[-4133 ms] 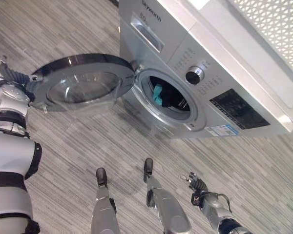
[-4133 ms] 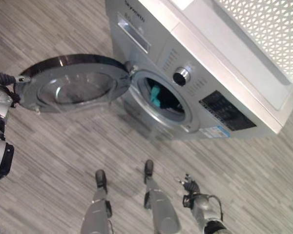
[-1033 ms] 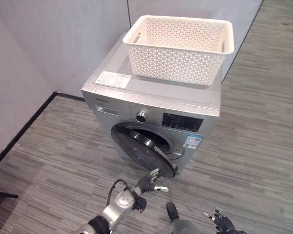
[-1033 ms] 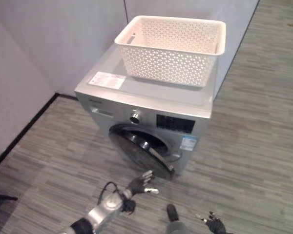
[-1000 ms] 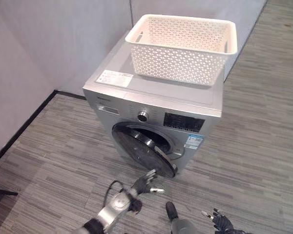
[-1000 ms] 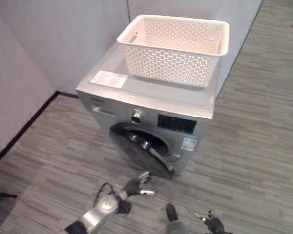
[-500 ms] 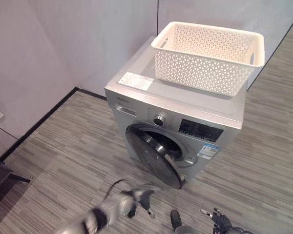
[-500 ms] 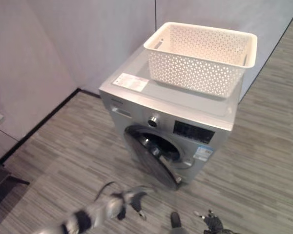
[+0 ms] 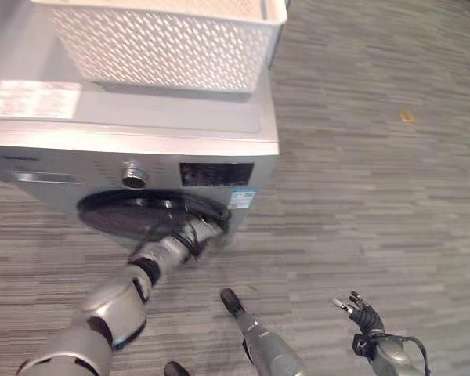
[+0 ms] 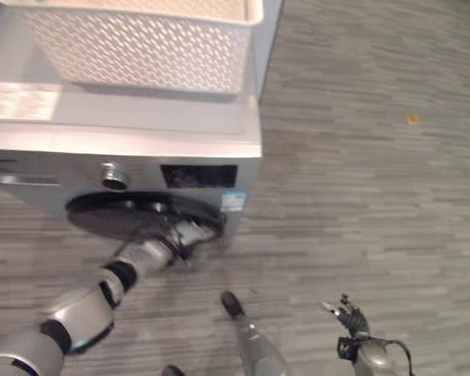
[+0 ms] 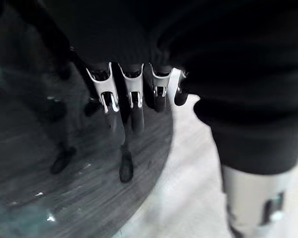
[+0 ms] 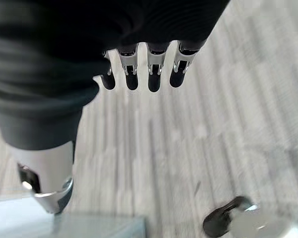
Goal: Grab the laundry basket,head to the washer,open it,put in the laundry and shut it.
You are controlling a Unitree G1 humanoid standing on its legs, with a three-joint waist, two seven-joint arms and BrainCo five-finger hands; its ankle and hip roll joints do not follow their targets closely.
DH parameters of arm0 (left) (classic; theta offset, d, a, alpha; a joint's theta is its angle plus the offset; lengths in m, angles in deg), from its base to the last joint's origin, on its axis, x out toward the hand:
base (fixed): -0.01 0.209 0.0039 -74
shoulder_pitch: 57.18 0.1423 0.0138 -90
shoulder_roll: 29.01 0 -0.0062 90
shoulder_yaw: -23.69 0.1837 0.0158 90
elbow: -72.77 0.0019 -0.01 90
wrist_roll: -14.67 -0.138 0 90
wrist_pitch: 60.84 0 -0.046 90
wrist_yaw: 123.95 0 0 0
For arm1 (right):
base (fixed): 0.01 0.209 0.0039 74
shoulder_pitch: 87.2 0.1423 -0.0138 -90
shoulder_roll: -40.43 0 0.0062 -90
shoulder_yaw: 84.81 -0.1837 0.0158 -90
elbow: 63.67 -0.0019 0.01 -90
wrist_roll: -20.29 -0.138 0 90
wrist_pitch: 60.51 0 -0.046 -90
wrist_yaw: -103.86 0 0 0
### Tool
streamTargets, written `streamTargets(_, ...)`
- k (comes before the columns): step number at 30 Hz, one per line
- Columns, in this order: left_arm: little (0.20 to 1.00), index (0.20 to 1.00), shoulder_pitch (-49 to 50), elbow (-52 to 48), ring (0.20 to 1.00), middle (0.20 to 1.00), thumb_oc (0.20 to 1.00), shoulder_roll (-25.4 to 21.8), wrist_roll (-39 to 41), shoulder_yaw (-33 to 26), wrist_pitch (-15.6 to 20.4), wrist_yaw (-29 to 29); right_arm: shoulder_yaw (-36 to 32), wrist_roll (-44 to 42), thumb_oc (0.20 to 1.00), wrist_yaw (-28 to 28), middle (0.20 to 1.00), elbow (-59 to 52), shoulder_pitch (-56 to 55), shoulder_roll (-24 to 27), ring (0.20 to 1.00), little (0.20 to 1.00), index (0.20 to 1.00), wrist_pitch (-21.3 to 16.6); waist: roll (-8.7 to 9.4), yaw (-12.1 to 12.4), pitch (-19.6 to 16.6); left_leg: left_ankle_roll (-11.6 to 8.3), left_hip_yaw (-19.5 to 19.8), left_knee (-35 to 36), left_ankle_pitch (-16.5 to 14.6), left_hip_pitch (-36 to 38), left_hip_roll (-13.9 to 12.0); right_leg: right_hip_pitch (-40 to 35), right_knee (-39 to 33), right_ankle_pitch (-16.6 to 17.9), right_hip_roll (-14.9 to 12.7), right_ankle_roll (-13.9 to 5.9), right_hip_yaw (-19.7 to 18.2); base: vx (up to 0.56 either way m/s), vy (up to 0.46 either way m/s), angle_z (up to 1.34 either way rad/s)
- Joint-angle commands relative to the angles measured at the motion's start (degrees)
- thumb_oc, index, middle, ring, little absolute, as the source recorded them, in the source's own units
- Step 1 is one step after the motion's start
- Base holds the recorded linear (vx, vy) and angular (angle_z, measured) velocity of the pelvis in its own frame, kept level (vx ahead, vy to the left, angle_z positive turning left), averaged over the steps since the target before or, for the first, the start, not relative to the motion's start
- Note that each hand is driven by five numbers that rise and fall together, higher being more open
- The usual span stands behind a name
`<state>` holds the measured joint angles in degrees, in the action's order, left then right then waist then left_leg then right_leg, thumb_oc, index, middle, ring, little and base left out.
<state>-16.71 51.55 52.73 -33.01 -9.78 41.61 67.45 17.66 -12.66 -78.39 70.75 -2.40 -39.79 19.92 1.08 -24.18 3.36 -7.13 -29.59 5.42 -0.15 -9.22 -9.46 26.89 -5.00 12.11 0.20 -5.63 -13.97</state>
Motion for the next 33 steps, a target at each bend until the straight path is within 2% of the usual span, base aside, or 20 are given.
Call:
streamTargets(1, 1.000, 1.000, -13.5, 7.0, 1.000, 1.000, 1.000, -9.4, 7.2, -8.0, -9.0, 3.4, -1.9, 0.4, 1.000, -0.6, 1.000, 1.8, 0.4, -0.4, 1.000, 1.000, 1.000, -2.4, 2.23, 0.2, 0.6, -4.49, 5.6, -0.4, 3.1, 0.2, -7.9, -3.1, 0.0, -6.2, -1.9, -6.98, 3.6, 0.03, -0.036, -0.06)
streamTargets(4, 1.000, 1.000, -15.1, 4.0, 1.000, 1.000, 1.000, -11.6, 5.8, -4.1, -5.8, 5.5, -1.0, 2.2, 1.000, -0.9, 1.000, 4.8, 1.0, -0.8, 1.000, 1.000, 1.000, -2.8, 1.68, 1.3, 1.0, -4.74, 6.6, -0.4, 3.8, -0.2, -8.3, -2.9, 0.0, -6.4, -2.3, -6.57, 4.4, 0.03, -0.012, -0.02)
streamTargets(6, 1.000, 1.000, -16.1, 2.9, 1.000, 1.000, 1.000, -12.2, 6.4, -2.9, -5.0, 6.5, -0.7, 1.6, 1.000, -0.7, 1.000, 5.3, 1.9, -0.8, 1.000, 1.000, 1.000, -3.2, 1.38, 1.4, 0.8, -4.77, 7.3, -0.4, 3.7, -1.0, -8.2, -2.6, 0.0, -6.5, -2.7, -6.48, 4.9, 0.01, -0.001, 0.17)
streamTargets(10, 1.000, 1.000, -14.1, -0.1, 1.000, 1.000, 1.000, -12.5, 13.7, -7.4, -4.2, 11.2, 0.6, 1.2, 1.000, -1.2, 1.000, 7.2, 2.5, -2.0, 1.000, 1.000, 1.000, -4.1, 0.86, 2.7, 0.6, -4.70, 8.6, -0.4, 3.8, -1.8, -7.8, -2.9, 0.0, -6.7, -3.3, -6.21, 6.2, 0.00, -0.005, 0.19)
streamTargets(13, 1.000, 1.000, -8.2, -2.3, 1.000, 1.000, 1.000, -8.4, 19.9, -11.2, -1.9, 11.4, 0.8, 2.6, 1.000, -1.8, 1.000, 9.7, 3.3, -2.7, 1.000, 1.000, 1.000, -4.2, 0.24, 3.8, 0.8, -4.40, 9.4, -0.4, 3.7, -1.0, -7.2, -4.6, 0.0, -7.3, -3.9, -6.13, 7.1, -0.02, 0.004, 0.21)
streamTargets(14, 1.000, 1.000, -1.5, -4.8, 1.000, 1.000, 1.000, -4.6, 26.1, -15.7, -0.2, 11.5, 0.6, 4.1, 1.000, -2.9, 1.000, 12.3, 4.2, -3.6, 1.000, 1.000, 1.000, -3.9, 0.18, 4.9, 0.9, -3.83, 9.7, -0.4, 5.1, -1.1, -6.8, -5.2, 0.0, -6.6, -4.3, -5.65, 7.8, -0.07, -0.031, 0.21)
streamTargets(16, 1.000, 1.000, -1.4, -4.8, 1.000, 1.000, 1.000, -4.6, 26.1, -15.7, -0.2, 11.5, 0.7, 4.1, 1.000, -2.9, 1.000, 12.3, 4.2, -3.5, 1.000, 1.000, 1.000, -4.0, 0.15, 4.8, 0.9, -3.83, 9.7, -0.4, 5.1, -1.1, -6.8, -5.2, 0.0, -6.6, -4.3, -5.65, 7.8, -0.04, -0.005, 0.16)
streamTargets(17, 1.000, 1.000, 7.0, -7.7, 1.000, 1.000, 1.000, 0.1, 30.8, -19.4, 1.7, 10.5, 0.1, 5.2, 1.000, -3.3, 1.000, 14.9, 5.1, -4.7, 1.000, 1.000, 1.000, -3.4, -0.41, 6.0, 1.1, -3.50, 10.4, -0.4, 4.6, -0.2, -6.2, -6.9, 0.0, -7.2, -4.8, -5.57, 8.4, 0.00, 0.027, 0.25)
streamTargets(18, 1.000, 1.000, 7.0, -7.7, 1.000, 1.000, 1.000, 0.1, 30.8, -19.4, 1.7, 10.5, 0.1, 5.2, 1.000, -3.3, 1.000, 14.9, 5.1, -4.7, 1.000, 1.000, 1.000, -3.4, -0.41, 6.0, 1.1, -3.50, 10.4, -0.4, 4.6, -0.2, -6.2, -6.9, 0.0, -7.2, -4.8, -5.57, 8.4, 0.01, 0.041, 0.22)
streamTargets(20, 1.000, 1.000, 15.5, -11.8, 1.000, 1.000, 1.000, 3.1, 34.2, -21.0, 3.9, 8.5, -1.1, 6.4, 1.000, -3.6, 1.000, 17.5, 5.4, -5.4, 1.000, 1.000, 1.000, -2.6, -1.00, 7.3, 1.0, -3.09, 11.0, -0.4, 4.1, 1.1, -5.6, -8.8, 0.0, -7.8, -5.2, -5.50, 9.1, 0.04, 0.036, 0.09)
streamTargets(21, 1.000, 1.000, 20.1, -14.0, 1.000, 1.000, 1.000, 4.2, 37.0, -22.3, 5.0, 6.6, -2.0, 7.0, 1.000, -3.7, 1.000, 18.6, 5.3, -5.7, 1.000, 1.000, 1.000, -2.2, -1.32, 7.9, 0.8, -2.88, 11.4, -0.4, 3.8, 1.8, -5.2, -10.1, 0.0, -8.2, -5.4, -5.48, 9.4, 0.09, 0.055, 0.23)
streamTargets(22, 1.000, 1.000, 28.8, -16.8, 1.000, 1.000, 1.000, 5.5, 44.5, -24.8, 6.0, 2.6, -3.4, 8.3, 1.000, -3.6, 1.000, 20.6, 4.7, -5.9, 1.000, 1.000, 1.000, -1.1, -1.91, 9.3, 0.5, -2.50, 12.2, -0.4, 3.3, 3.3, -4.6, -12.3, 0.0, -8.8, -5.9, -5.32, 10.1, 0.10, 0.049, 0.22)
streamTargets(25, 1.000, 1.000, 41.0, -18.2, 1.000, 1.000, 1.000, 7.2, 52.5, -29.0, 5.9, -2.6, -6.5, 9.2, 1.000, -3.0, 1.000, 24.5, 3.8, -6.4, 1.000, 1.000, 1.000, 0.3, -2.60, 11.7, -0.2, -1.70, 13.8, -0.4, 2.7, 5.4, -3.6, -15.9, 0.0, -10.0, -6.7, -4.89, 11.7, 0.07, 0.026, 0.30)
streamTargets(27, 1.000, 1.000, 45.9, -16.5, 1.000, 1.000, 1.000, 8.1, 55.1, -32.5, 4.9, -4.8, -8.6, 9.2, 1.000, -2.7, 1.000, 27.3, 3.6, -6.7, 1.000, 1.000, 1.000, 0.9, -2.89, 13.3, -0.8, -1.25, 15.1, -0.4, 2.5, 6.5, -3.0, -18.0, 0.0, -10.5, -7.2, -4.74, 12.9, 0.04, 0.017, 0.44)
streamTargets(33, 1.000, 1.000, 52.7, -5.4, 1.000, 1.000, 1.000, 10.7, 54.9, -40.0, 2.6, -6.0, -11.2, 10.6, 1.000, -2.3, 1.000, 31.3, 3.0, -7.6, 1.000, 1.000, 1.000, 2.1, -3.34, 17.2, -2.2, -0.26, 19.4, -0.4, 2.1, 8.7, -1.6, -23.7, 0.0, -11.7, -8.7, -4.46, 17.6, 0.00, 0.019, 0.47)
